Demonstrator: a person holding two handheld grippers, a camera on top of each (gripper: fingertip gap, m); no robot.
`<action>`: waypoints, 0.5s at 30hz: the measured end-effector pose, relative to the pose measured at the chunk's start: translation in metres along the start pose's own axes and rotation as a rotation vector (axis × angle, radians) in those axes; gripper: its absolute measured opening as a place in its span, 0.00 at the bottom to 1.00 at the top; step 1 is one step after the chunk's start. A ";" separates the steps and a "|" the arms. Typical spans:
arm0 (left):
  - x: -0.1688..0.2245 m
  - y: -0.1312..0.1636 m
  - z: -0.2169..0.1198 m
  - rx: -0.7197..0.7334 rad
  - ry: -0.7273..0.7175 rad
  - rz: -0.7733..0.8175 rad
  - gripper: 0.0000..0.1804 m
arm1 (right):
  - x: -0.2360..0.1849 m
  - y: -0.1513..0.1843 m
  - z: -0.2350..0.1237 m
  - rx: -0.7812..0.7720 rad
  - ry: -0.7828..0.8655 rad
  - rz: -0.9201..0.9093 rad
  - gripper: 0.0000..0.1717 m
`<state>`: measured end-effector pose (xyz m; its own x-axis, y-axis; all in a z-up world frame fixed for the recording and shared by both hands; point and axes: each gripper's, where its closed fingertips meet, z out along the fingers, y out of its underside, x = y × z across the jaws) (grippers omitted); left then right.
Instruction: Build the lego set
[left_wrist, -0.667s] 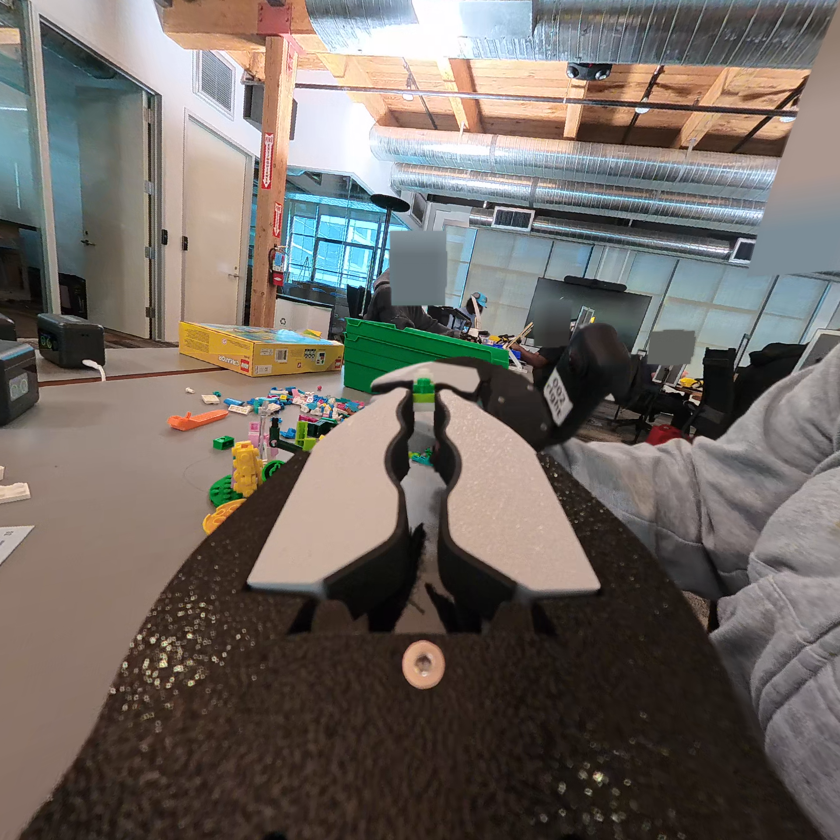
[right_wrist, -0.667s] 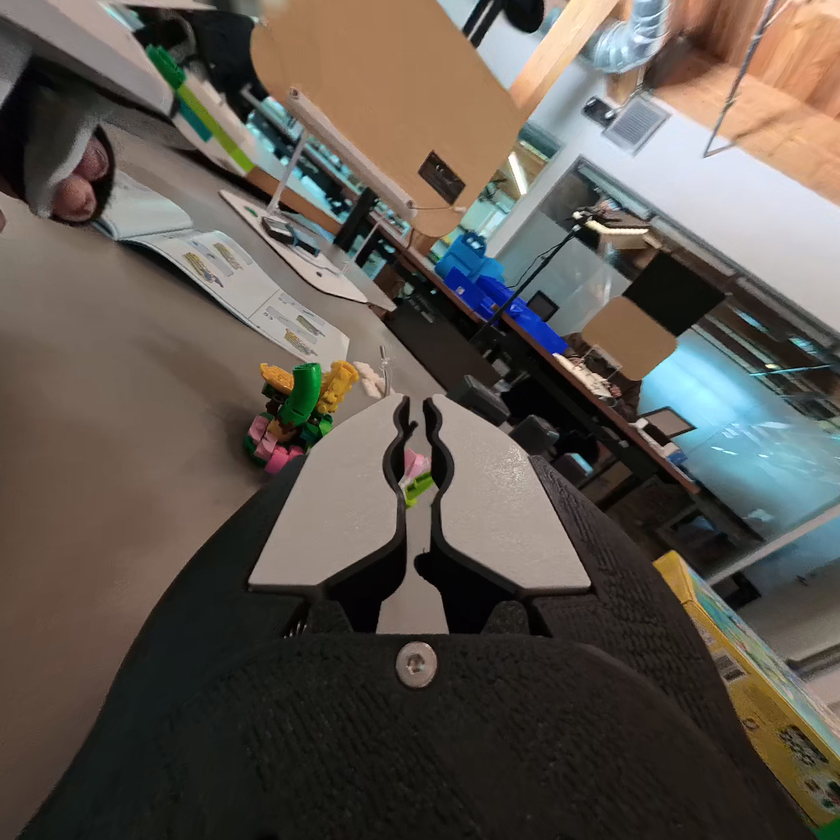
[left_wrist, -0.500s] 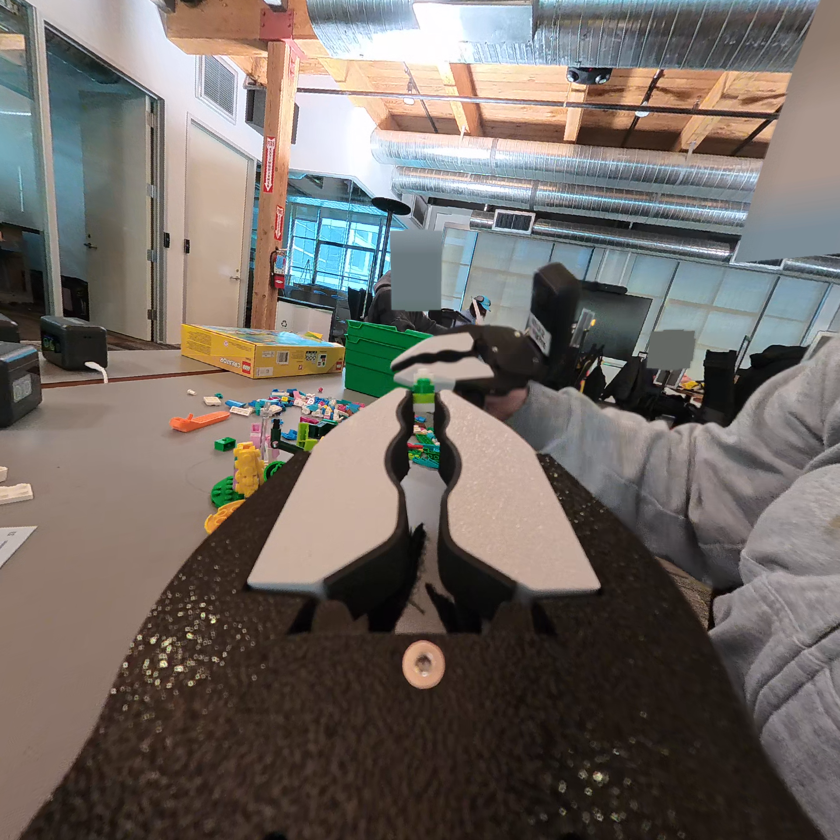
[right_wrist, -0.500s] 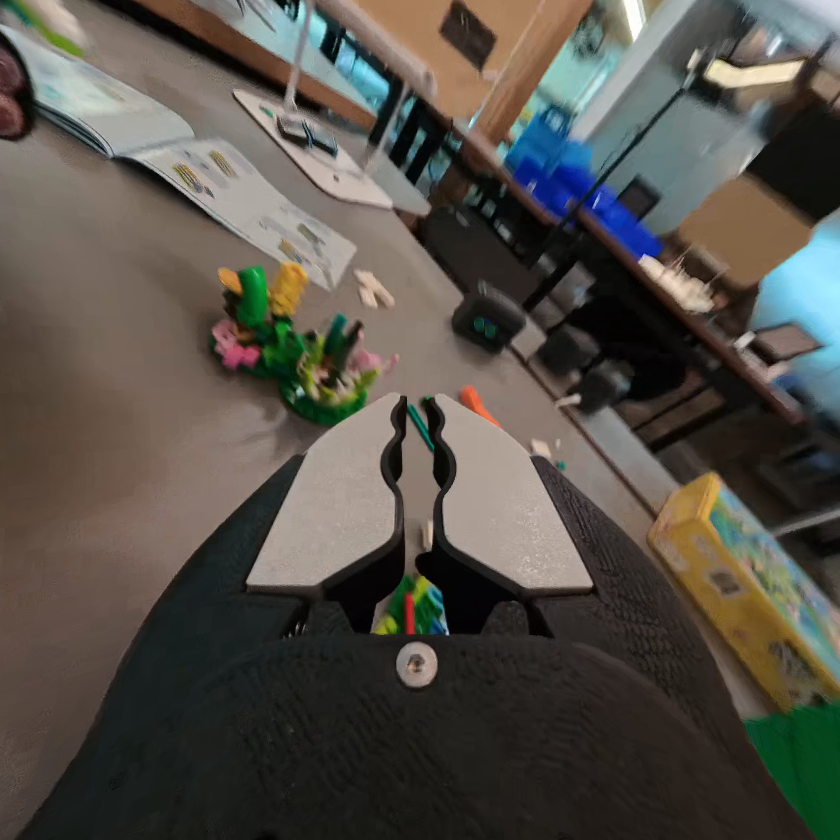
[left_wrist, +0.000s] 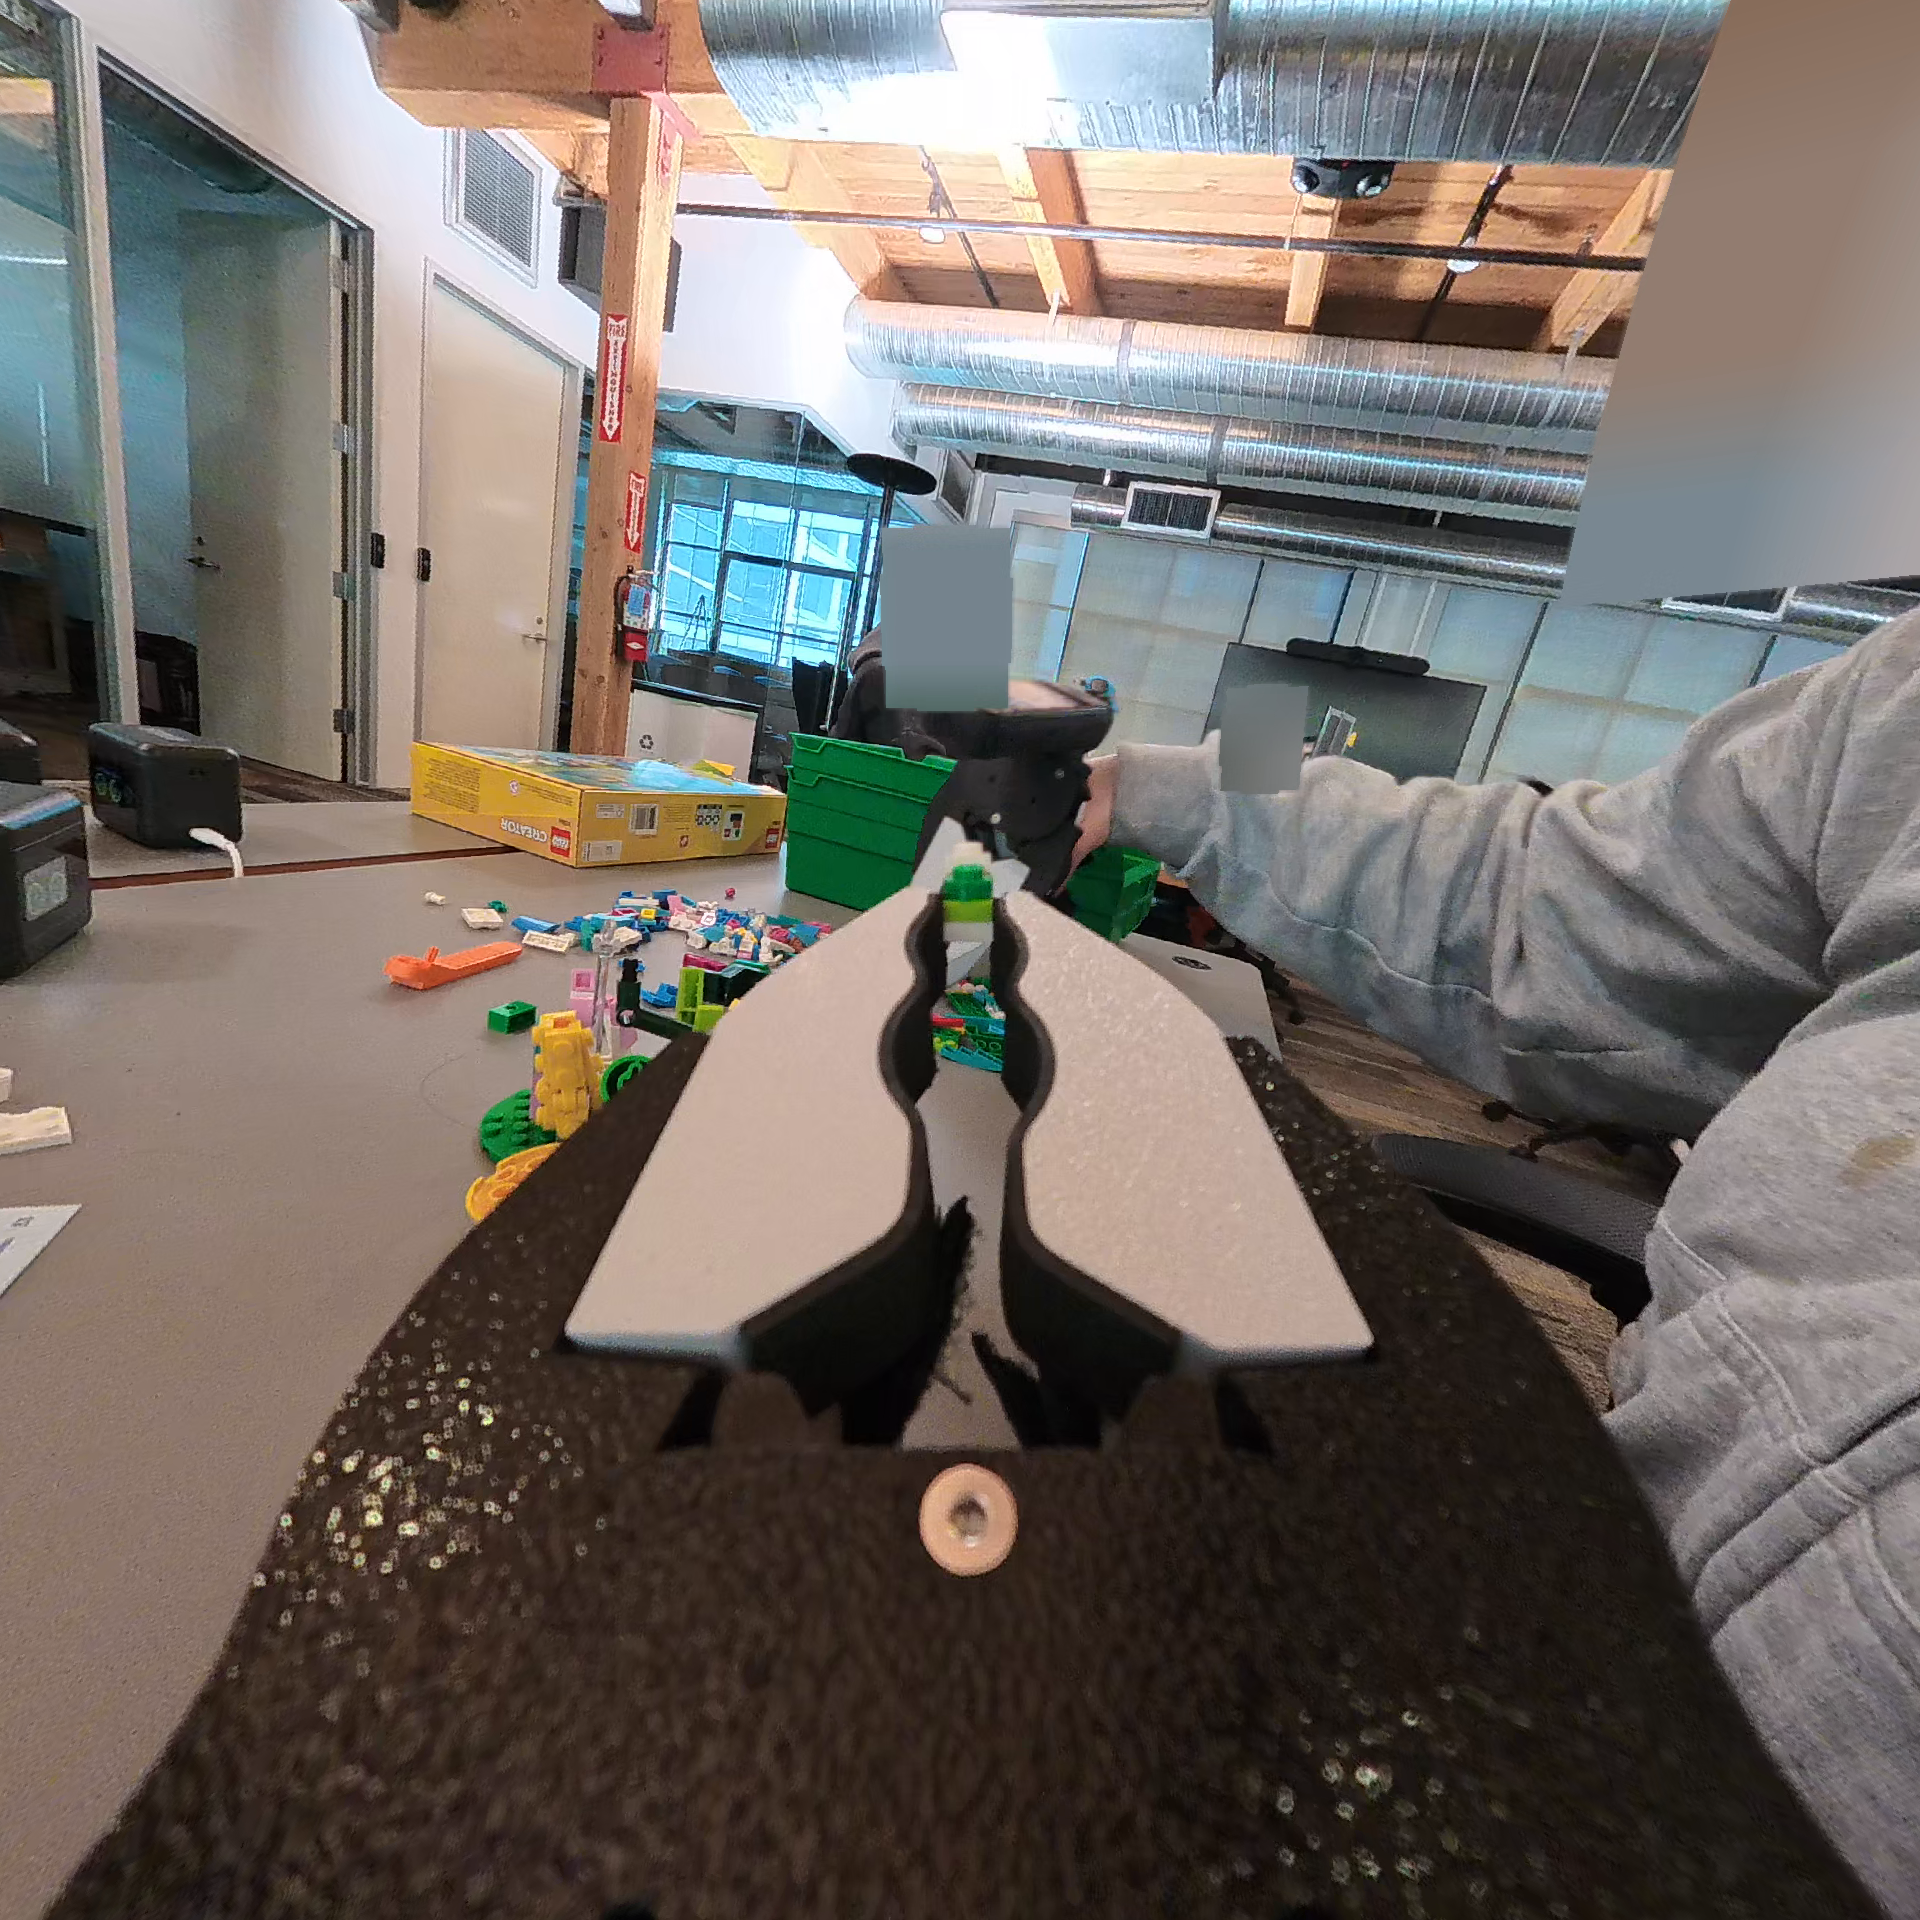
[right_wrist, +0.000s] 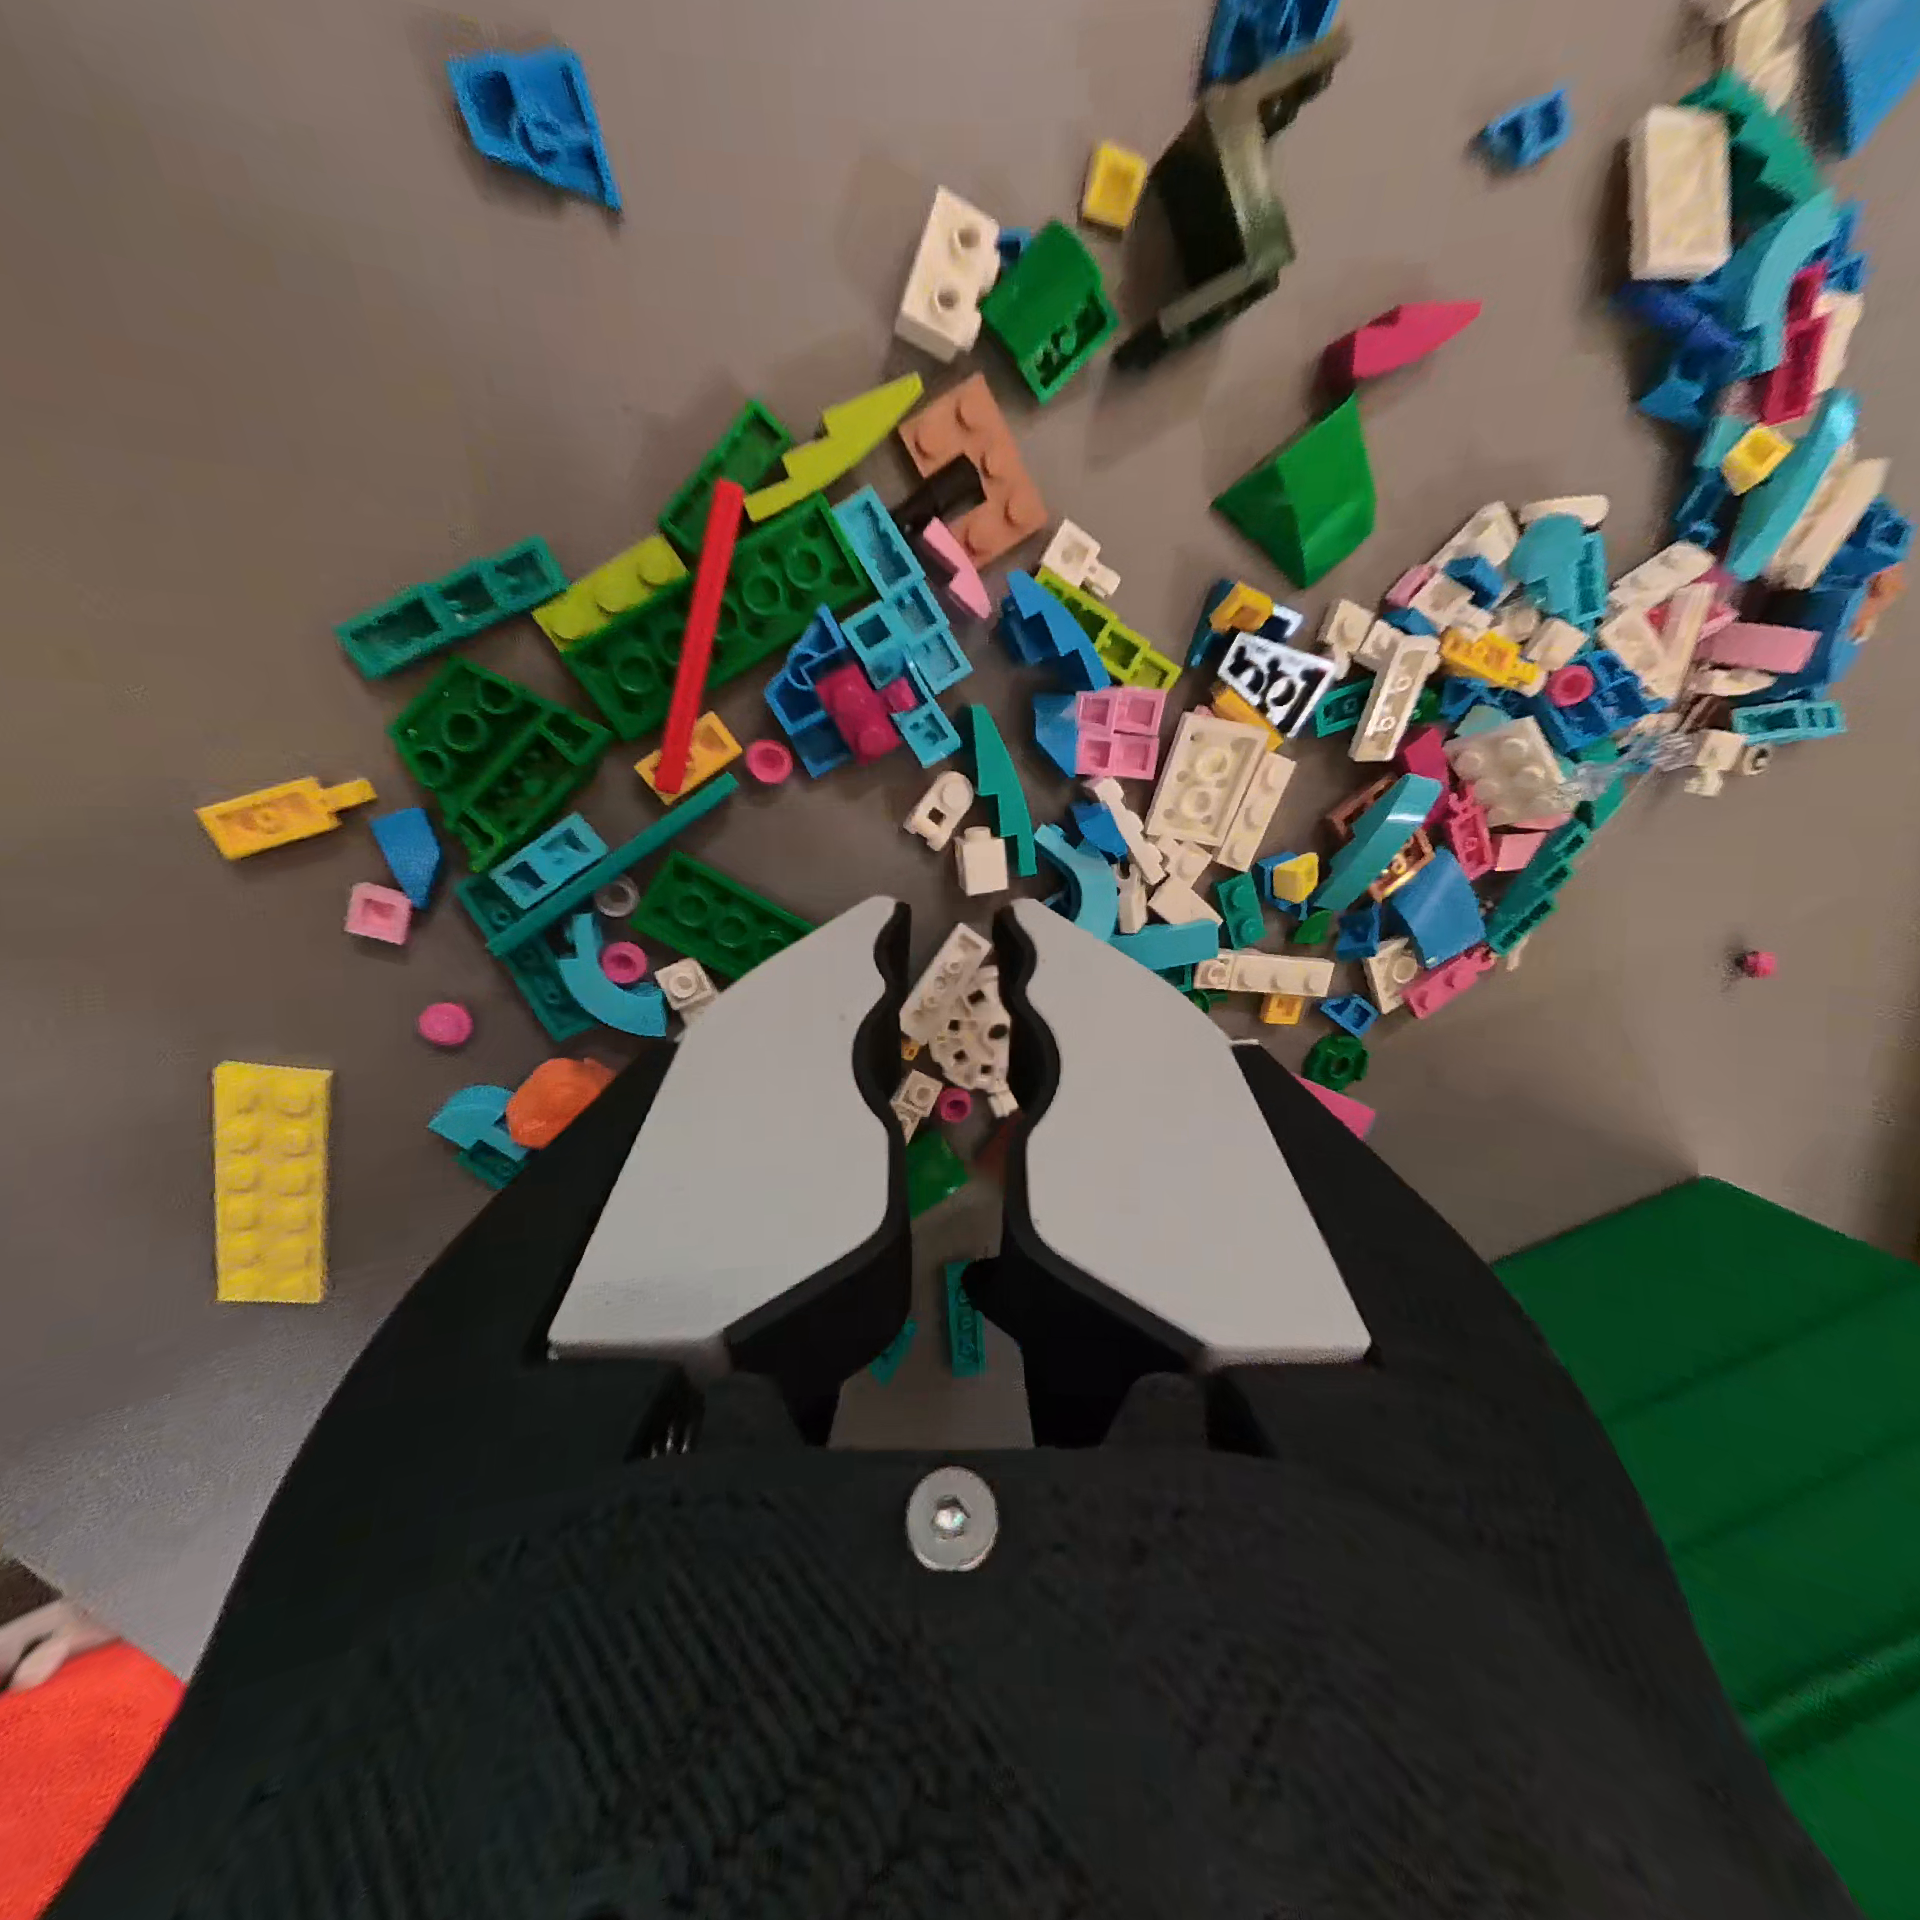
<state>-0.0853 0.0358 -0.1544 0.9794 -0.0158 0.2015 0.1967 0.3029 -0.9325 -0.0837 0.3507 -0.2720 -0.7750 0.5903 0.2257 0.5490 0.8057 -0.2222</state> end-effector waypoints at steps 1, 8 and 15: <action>0.000 0.000 0.000 0.001 0.000 0.001 0.04 | 0.001 0.002 0.003 -0.021 -0.015 0.004 0.10; 0.000 -0.001 -0.001 0.008 0.001 -0.001 0.04 | 0.006 -0.003 0.013 -0.059 -0.058 0.020 0.06; 0.000 -0.001 -0.001 0.011 -0.001 0.000 0.04 | 0.000 -0.009 0.005 -0.035 -0.100 0.009 0.04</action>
<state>-0.0852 0.0343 -0.1536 0.9793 -0.0153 0.2020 0.1965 0.3130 -0.9292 -0.0901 0.3436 -0.2743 -0.7962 0.5915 0.1273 0.5657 0.8024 -0.1902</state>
